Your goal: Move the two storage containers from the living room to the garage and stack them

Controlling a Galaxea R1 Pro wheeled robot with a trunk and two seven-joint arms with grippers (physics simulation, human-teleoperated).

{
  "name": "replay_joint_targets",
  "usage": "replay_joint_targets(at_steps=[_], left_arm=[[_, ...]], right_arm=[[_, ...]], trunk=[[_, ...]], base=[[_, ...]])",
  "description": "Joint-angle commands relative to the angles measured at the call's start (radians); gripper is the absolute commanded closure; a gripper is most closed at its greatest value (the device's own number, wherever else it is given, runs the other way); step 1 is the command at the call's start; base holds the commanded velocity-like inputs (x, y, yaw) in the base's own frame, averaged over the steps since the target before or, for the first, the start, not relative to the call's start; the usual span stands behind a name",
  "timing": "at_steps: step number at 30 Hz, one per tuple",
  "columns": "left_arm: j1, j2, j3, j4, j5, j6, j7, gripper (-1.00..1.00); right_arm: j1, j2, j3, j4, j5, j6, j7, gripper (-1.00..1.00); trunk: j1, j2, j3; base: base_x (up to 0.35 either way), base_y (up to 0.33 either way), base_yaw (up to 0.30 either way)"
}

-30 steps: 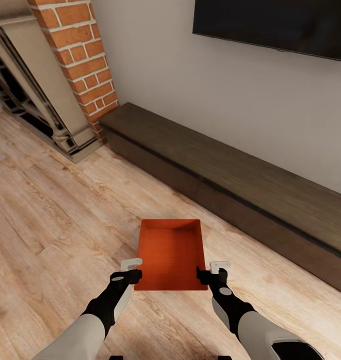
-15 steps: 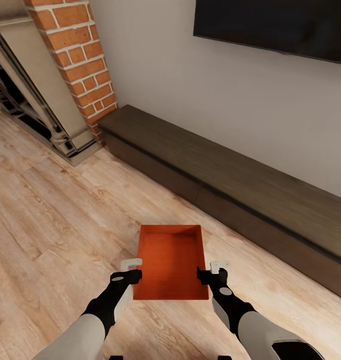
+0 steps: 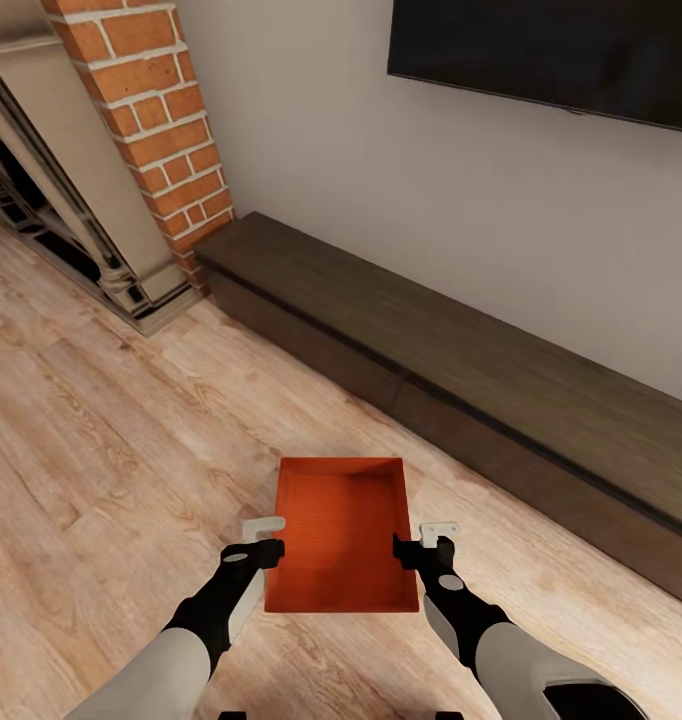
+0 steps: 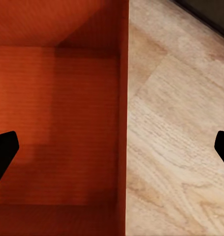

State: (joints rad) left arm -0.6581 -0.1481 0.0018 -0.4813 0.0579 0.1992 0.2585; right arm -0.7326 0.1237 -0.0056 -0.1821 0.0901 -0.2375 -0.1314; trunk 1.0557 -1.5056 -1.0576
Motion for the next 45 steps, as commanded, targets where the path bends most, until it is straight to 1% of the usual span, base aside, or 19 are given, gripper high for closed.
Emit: replay_joint_targets(at_steps=[1,8,22,26,28,29,31,34,45], left_arm=[[0.000,-0.001,0.000,-0.002,0.006,0.005,0.004,-1.00],[0.000,-0.001,0.000,-0.002,0.004,0.005,0.004,-1.00],[0.000,-0.002,-0.006,0.000,0.001,0.005,-0.005,-1.00],[0.000,-0.001,-0.026,0.005,0.000,0.006,-0.006,-1.00],[0.000,-0.001,-0.043,0.007,0.000,0.006,-0.006,-1.00],[0.000,0.000,-0.058,0.008,0.000,0.005,-0.006,-1.00],[0.000,0.001,-0.069,0.008,0.000,0.004,-0.005,-1.00],[0.000,0.002,-0.075,0.004,0.001,0.004,-0.003,-1.00],[0.000,0.005,-0.077,0.003,0.001,0.005,0.005,-1.00]], right_arm=[[-0.001,0.000,-0.001,0.001,0.009,-0.002,-0.006,-1.00],[-0.001,0.001,-0.001,0.001,0.011,-0.002,-0.007,-1.00],[0.000,0.002,-0.001,0.002,0.011,-0.002,-0.005,-1.00],[0.000,0.001,-0.001,0.002,0.011,-0.002,-0.001,-1.00],[0.000,0.001,-0.001,0.002,0.010,-0.001,0.001,-1.00],[0.000,0.001,-0.001,0.003,0.010,-0.001,0.002,-1.00],[0.001,0.001,-0.001,0.003,0.009,-0.001,0.002,-1.00],[0.000,0.000,-0.001,0.003,0.008,0.000,0.002,-1.00],[0.000,0.002,-0.001,0.003,0.008,-0.002,0.003,-1.00]], trunk=[[0.000,0.000,-0.001],[0.000,0.000,-0.001],[0.054,-0.098,-0.044],[0.069,-0.126,-0.057],[0.077,-0.140,-0.063],[0.080,-0.147,-0.066],[0.088,-0.161,-0.073],[0.100,-0.182,-0.082],[0.142,-0.259,-0.116]], base=[[0.000,0.000,0.000],[0.000,0.000,0.000],[0.000,0.000,0.000],[0.000,0.000,0.000],[0.000,0.000,0.000],[0.000,0.000,0.000],[0.000,0.000,0.000],[0.000,0.000,0.000],[0.000,0.000,0.000]])
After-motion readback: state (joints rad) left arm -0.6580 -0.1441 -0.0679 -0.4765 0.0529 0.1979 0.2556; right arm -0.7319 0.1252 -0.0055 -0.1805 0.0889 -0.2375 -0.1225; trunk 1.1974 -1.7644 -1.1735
